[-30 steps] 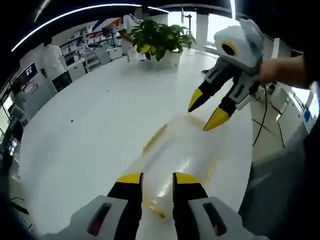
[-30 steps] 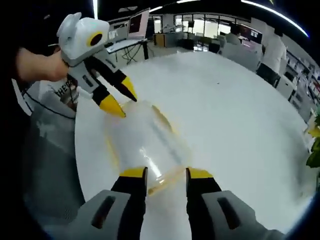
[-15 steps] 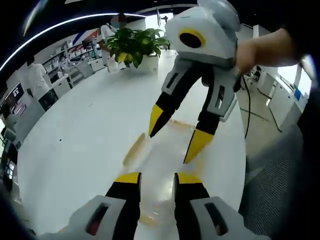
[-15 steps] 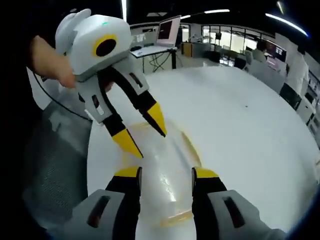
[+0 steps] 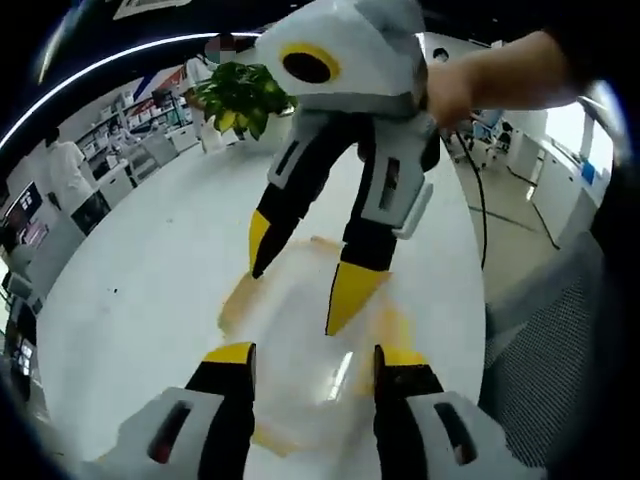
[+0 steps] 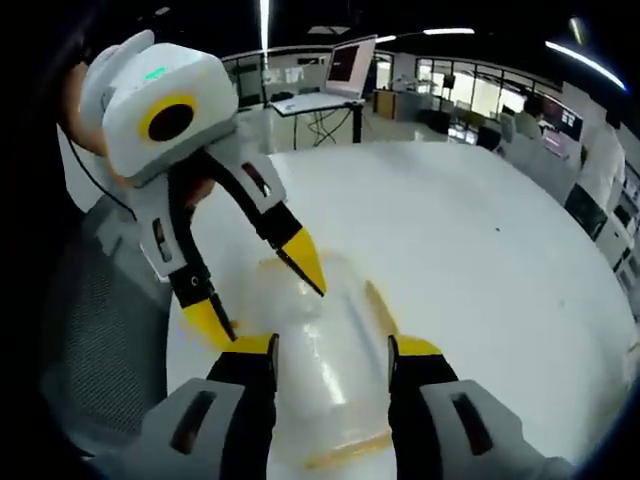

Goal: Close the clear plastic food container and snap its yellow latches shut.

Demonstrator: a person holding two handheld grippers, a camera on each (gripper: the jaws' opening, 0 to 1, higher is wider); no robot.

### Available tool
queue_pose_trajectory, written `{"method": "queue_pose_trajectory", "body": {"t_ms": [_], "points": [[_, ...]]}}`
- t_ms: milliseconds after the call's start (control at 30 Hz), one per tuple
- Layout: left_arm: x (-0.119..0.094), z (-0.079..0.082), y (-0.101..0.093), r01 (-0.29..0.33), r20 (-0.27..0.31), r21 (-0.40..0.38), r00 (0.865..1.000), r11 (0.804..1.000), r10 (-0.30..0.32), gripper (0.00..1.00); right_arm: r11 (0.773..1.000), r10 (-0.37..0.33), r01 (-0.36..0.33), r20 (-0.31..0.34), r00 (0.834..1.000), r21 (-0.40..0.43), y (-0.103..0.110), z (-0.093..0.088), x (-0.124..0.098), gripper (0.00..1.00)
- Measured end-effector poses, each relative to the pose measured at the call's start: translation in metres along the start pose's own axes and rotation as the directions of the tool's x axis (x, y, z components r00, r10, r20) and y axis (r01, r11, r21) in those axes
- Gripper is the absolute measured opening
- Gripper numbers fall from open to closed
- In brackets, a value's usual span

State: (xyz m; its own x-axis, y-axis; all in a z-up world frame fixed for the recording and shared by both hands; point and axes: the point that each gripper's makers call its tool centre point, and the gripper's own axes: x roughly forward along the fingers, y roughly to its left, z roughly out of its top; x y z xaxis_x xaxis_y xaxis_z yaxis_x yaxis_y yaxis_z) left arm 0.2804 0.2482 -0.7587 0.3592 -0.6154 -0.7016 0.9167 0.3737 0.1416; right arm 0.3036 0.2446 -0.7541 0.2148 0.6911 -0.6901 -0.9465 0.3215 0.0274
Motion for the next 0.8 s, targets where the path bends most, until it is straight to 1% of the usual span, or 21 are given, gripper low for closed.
{"method": "queue_pose_trajectory", "body": {"t_ms": [67, 167, 233, 367, 433, 467, 500, 567, 600, 667, 700, 800], "points": [[0.0, 0.001, -0.004, 0.011, -0.003, 0.03, 1.0, 0.999, -0.011, 0.44, 1.0, 0.001, -0.001, 0.0, 1.0, -0.002, -0.002, 0.0, 0.002, 0.41], [0.002, -0.003, -0.014, 0.04, -0.031, 0.092, 0.999, 0.995, -0.037, 0.45, 1.0, 0.003, -0.003, 0.0, 1.0, -0.004, -0.004, 0.002, 0.003, 0.4], [0.004, -0.008, -0.017, 0.041, -0.055, 0.13, 0.998, 0.991, -0.034, 0.45, 1.0, -0.002, 0.002, -0.002, 1.0, -0.01, -0.007, 0.004, 0.004, 0.39], [0.01, -0.012, -0.015, 0.042, -0.071, 0.138, 0.997, 0.99, -0.032, 0.46, 1.0, 0.006, -0.007, -0.025, 1.0, -0.02, -0.012, 0.006, 0.007, 0.39], [0.011, -0.01, -0.014, 0.035, -0.065, 0.152, 0.998, 0.988, -0.026, 0.46, 1.0, 0.021, -0.022, -0.046, 0.999, -0.02, -0.015, 0.006, 0.01, 0.4], [0.011, -0.01, -0.014, 0.034, -0.065, 0.155, 0.998, 0.987, -0.025, 0.46, 0.999, 0.043, -0.044, -0.055, 0.998, 0.0, -0.015, 0.008, 0.011, 0.41], [0.011, -0.01, -0.014, 0.032, -0.064, 0.158, 0.998, 0.987, -0.022, 0.46, 0.999, 0.054, -0.054, -0.057, 0.997, -0.002, -0.015, 0.01, 0.011, 0.41], [0.012, -0.009, -0.012, 0.026, -0.064, 0.161, 0.998, 0.987, -0.015, 0.46, 0.996, 0.087, -0.089, -0.096, 0.992, -0.025, -0.015, 0.008, 0.011, 0.42], [0.013, -0.009, -0.012, 0.023, -0.065, 0.165, 0.998, 0.986, -0.012, 0.45, 0.993, 0.115, -0.119, -0.131, 0.985, -0.017, -0.014, 0.004, 0.011, 0.42], [0.013, -0.009, -0.011, 0.02, -0.068, 0.179, 0.998, 0.984, -0.007, 0.45, 0.989, 0.143, -0.147, -0.156, 0.977, -0.019, -0.014, 0.001, 0.013, 0.42], [0.013, -0.01, -0.01, 0.016, -0.071, 0.192, 0.997, 0.981, -0.003, 0.44, 0.985, 0.165, -0.171, -0.177, 0.97, -0.016, -0.014, -0.001, 0.013, 0.43], [0.014, -0.01, -0.01, 0.012, -0.071, 0.206, 0.997, 0.979, 0.003, 0.44, 0.976, 0.207, -0.215, -0.214, 0.955, -0.017, -0.016, 0.0, 0.014, 0.43]]}}
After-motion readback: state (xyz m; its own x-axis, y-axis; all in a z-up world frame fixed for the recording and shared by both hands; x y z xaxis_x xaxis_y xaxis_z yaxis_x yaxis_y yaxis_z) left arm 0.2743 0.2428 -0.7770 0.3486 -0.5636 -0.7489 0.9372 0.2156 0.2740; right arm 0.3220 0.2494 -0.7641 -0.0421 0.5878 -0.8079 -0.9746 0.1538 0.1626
